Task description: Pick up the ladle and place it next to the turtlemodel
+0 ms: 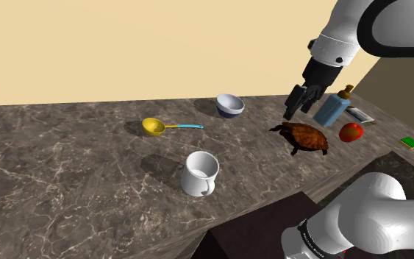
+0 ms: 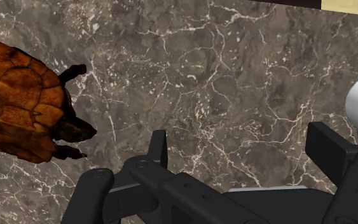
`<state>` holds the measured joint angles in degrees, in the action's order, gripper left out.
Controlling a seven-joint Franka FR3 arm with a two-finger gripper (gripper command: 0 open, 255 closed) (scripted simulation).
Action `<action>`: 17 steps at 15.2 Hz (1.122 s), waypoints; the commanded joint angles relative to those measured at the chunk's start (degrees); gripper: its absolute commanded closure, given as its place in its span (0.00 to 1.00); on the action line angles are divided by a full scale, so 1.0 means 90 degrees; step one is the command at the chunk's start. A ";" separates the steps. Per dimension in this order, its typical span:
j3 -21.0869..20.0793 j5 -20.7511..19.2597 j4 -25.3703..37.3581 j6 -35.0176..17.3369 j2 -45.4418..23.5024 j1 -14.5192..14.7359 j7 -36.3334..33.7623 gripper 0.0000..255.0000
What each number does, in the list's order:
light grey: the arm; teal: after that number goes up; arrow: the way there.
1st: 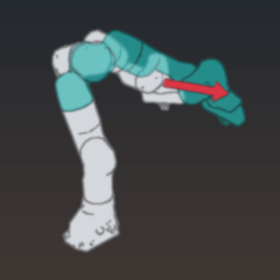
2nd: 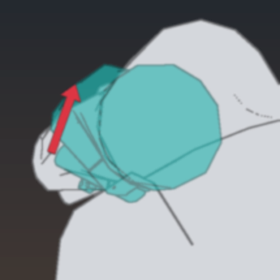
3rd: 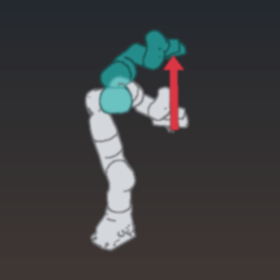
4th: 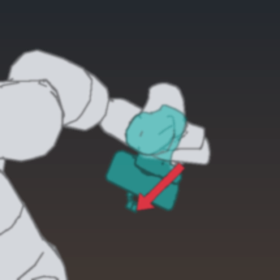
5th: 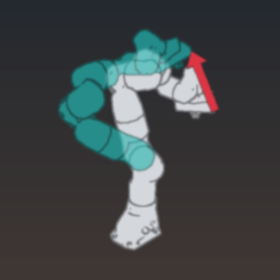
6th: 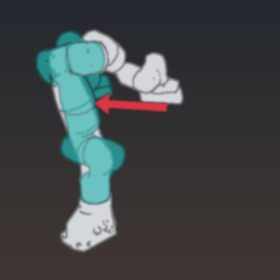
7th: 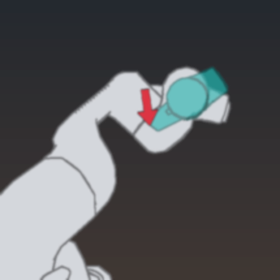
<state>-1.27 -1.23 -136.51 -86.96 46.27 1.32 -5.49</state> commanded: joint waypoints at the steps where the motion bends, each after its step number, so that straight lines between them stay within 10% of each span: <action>1: 0.0000 0.0000 0.0000 0.0000 0.0000 0.0000 0.0000 0.00; 17: 0.0441 -0.0348 0.0481 -0.3313 -0.3085 0.1031 0.3127 0.00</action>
<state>2.68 -4.43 -133.19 -115.14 20.65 9.97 20.82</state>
